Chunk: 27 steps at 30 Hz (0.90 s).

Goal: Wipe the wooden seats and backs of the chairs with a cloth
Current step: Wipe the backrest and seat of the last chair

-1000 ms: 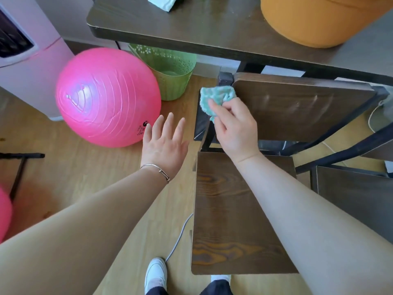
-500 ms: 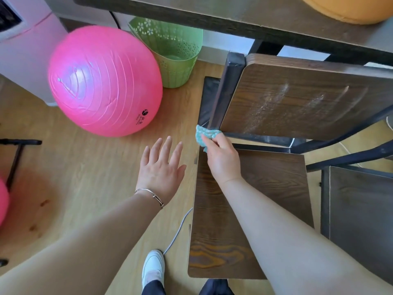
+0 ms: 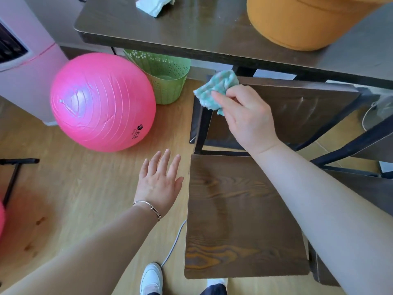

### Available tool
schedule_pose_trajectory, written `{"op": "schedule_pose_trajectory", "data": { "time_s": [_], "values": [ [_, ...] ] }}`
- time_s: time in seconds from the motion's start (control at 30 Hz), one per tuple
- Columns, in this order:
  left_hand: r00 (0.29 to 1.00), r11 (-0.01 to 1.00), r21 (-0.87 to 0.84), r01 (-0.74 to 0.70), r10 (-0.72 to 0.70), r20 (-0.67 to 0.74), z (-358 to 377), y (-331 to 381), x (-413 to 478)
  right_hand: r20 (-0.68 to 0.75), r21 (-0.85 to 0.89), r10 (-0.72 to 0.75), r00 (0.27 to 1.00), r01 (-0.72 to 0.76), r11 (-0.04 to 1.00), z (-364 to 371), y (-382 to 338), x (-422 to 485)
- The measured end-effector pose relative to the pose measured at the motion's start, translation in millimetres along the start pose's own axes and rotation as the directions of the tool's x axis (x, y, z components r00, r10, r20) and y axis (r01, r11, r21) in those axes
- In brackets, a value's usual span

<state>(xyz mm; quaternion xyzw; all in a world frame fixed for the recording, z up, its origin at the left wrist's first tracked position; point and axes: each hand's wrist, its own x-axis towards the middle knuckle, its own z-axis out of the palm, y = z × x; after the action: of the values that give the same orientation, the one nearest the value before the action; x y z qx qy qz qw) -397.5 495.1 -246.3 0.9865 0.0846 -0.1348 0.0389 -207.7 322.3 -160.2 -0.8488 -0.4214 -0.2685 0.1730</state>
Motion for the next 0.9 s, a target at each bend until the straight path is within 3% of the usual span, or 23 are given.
{"op": "schedule_pose_trajectory", "data": {
  "time_s": [0.17, 0.4, 0.5, 0.6, 0.73, 0.9],
  "values": [
    [0.999, 1.0, -0.011, 0.015, -0.015, -0.036, -6.8, 12.3, 15.4, 0.124, -0.012, -0.063, 0.99, 0.065, 0.998, 24.2, 13.1, -44.3],
    [0.998, 0.998, -0.051, 0.038, -0.041, -0.057, 1.6, 28.9, 37.2, 0.395, 0.004, -0.023, 0.918, 0.024, 1.0, 66.4, 10.2, -103.6],
    [0.996, 0.996, -0.078, 0.047, -0.053, -0.078, 1.7, 34.9, 37.4, 0.421, 0.006, -0.003, 0.907, 0.001, 1.0, 65.3, 9.7, -102.3],
    [0.99, 0.994, -0.101, 0.052, -0.064, -0.124, -6.0, 40.5, 34.2, 0.361, 0.031, 0.0, 0.933, -0.012, 0.999, 47.5, 11.3, -87.5],
    [0.985, 0.993, -0.111, 0.048, -0.066, -0.16, -21.6, 51.0, 31.3, 0.185, 0.066, 0.187, 0.965, -0.202, 0.977, -1.6, 21.5, -45.8],
    [0.976, 0.991, -0.13, 0.041, -0.067, -0.207, -37.2, 64.6, 28.4, 0.056, 0.042, 0.191, 0.98, -0.194, 0.98, -40.3, 38.8, -18.8]
  ]
}}
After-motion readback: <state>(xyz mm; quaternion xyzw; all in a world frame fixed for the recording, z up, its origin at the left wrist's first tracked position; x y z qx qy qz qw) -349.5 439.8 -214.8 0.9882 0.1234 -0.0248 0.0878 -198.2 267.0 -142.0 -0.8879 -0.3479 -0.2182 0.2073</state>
